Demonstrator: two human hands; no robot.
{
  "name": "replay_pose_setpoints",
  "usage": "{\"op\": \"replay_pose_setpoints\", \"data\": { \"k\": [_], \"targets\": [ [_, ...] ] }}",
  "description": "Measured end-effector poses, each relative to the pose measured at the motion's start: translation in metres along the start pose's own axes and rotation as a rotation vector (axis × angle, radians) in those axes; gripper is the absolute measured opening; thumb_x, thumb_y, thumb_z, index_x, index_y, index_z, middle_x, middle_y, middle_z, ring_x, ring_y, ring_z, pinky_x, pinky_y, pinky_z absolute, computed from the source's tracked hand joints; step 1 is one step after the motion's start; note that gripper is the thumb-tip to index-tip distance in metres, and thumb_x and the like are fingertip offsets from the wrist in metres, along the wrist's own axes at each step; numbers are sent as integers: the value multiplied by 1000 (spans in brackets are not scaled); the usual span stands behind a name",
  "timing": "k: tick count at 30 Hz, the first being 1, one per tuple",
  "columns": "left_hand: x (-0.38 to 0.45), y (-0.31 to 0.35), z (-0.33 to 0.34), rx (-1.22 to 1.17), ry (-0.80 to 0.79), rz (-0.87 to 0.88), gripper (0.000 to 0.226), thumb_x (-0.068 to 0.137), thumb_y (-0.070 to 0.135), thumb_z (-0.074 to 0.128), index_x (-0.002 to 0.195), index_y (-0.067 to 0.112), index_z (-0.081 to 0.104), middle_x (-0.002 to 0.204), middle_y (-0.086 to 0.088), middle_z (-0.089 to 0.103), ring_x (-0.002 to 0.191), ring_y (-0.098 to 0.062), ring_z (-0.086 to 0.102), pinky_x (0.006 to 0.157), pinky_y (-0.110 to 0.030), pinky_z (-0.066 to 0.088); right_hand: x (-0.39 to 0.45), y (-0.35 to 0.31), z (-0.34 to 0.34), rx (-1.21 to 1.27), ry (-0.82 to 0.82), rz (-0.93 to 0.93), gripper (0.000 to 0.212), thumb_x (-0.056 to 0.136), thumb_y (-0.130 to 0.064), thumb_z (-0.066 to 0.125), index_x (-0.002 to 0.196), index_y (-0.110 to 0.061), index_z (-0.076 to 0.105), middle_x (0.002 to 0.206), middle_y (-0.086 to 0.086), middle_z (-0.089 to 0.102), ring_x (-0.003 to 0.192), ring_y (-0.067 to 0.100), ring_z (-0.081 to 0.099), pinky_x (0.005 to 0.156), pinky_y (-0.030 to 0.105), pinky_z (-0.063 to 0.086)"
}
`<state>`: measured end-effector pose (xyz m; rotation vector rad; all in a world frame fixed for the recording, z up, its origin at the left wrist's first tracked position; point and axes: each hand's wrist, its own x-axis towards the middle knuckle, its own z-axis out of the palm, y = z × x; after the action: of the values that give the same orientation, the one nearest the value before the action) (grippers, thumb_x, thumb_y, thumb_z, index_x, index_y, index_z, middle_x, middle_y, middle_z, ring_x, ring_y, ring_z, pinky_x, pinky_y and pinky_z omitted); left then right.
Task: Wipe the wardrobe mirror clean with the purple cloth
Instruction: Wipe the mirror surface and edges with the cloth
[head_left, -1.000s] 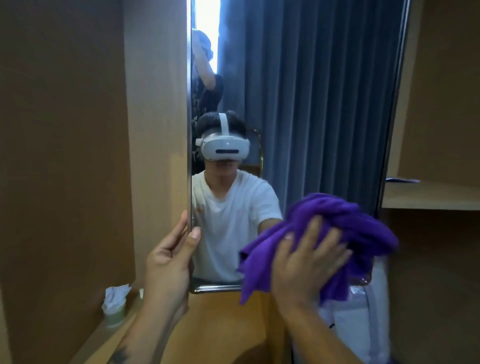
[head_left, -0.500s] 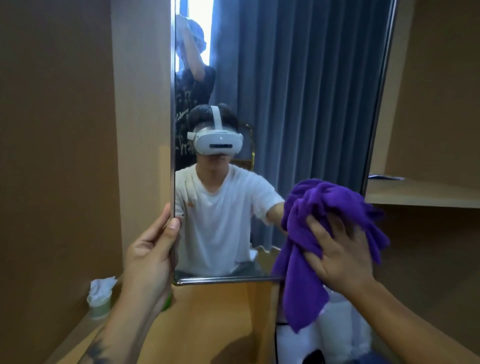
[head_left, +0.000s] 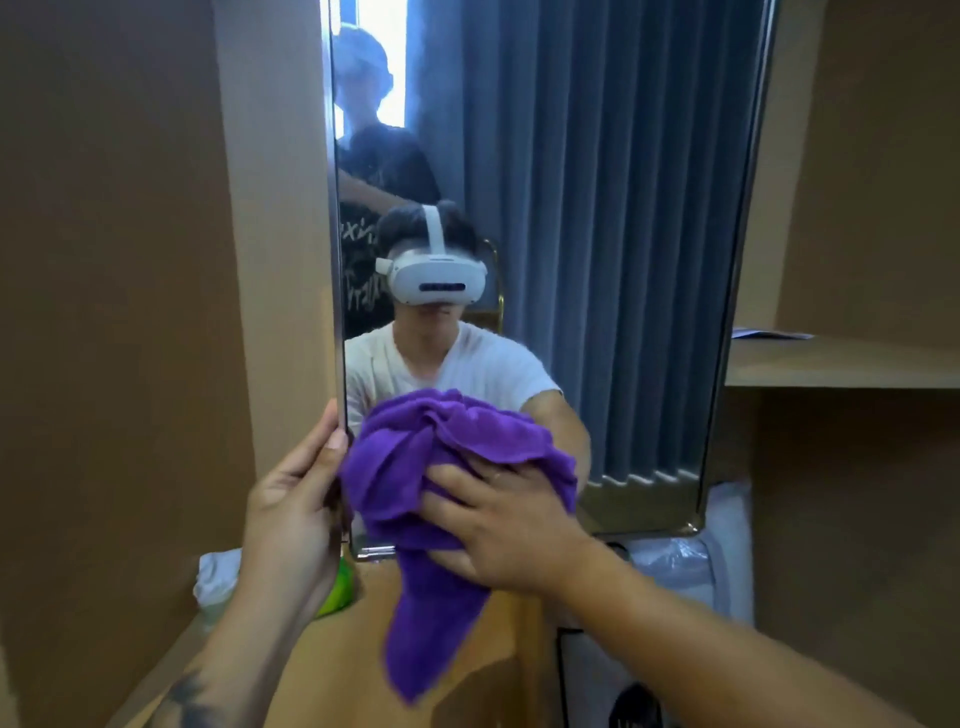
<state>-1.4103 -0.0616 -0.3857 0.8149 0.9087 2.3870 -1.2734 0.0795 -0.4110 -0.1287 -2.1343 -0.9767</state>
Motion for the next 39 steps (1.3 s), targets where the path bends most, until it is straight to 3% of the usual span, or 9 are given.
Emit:
{"op": "replay_pose_setpoints", "data": {
  "k": [3,8,13,19,22,26,30,35,39],
  "targets": [
    [3,-5,0,2,17,29,27,91,14,64,107,28,81,104,1,77,85,-3,71,85,-17,58,-46,63,-12,-97,-105,-120,35,91,-54,56,117,-33,64,132,-5,54,118,25,52,91,39,44],
    [-2,-7,5,-5,1,39,29,101,10,56,120,25,72,113,0,78,102,-7,73,92,-23,58,-84,121,-41,-188,-183,61,43,90,-58,52,122,-31,61,129,4,54,121,36,51,92,44,43],
    [-4,-5,3,17,19,30,28,98,13,60,111,30,78,115,-1,77,99,-9,71,93,-20,55,-95,103,-40,-123,-28,539,66,91,-55,49,151,-28,42,148,19,47,134,46,44,107,57,35],
    [-10,0,7,9,20,18,31,86,22,66,104,42,80,125,-4,72,107,-14,67,93,-21,56,-7,3,-16,151,280,1335,60,102,-46,36,155,-18,35,158,26,38,145,54,31,122,66,16],
    [-10,0,7,20,46,24,29,92,20,65,104,41,80,132,-12,69,113,-17,67,89,-24,59,14,-33,-6,121,203,1228,61,99,-47,39,154,-20,35,156,24,39,144,52,32,121,65,20],
    [-9,-5,8,78,73,56,29,100,20,62,110,42,78,105,1,79,85,-16,63,58,-17,54,-2,-52,-1,28,111,968,63,92,-48,48,150,-23,41,149,16,42,131,45,43,104,64,44],
    [-13,-4,9,73,111,71,30,101,15,62,115,37,75,114,1,78,102,-14,68,76,-18,57,-14,-58,-17,69,93,850,63,88,-48,52,147,-29,44,148,9,44,128,42,51,103,60,46],
    [-33,4,9,210,79,87,46,99,8,65,138,32,64,116,9,77,121,-13,67,111,-40,48,-21,-57,-40,257,159,859,51,91,-43,54,141,-31,55,146,3,49,128,31,50,109,50,42],
    [-77,8,10,591,93,237,44,94,19,73,134,37,66,125,19,71,120,1,63,108,-34,49,-34,-71,-54,460,226,901,50,94,-41,54,143,-33,50,150,-10,40,135,19,41,111,43,42]
  ]
}}
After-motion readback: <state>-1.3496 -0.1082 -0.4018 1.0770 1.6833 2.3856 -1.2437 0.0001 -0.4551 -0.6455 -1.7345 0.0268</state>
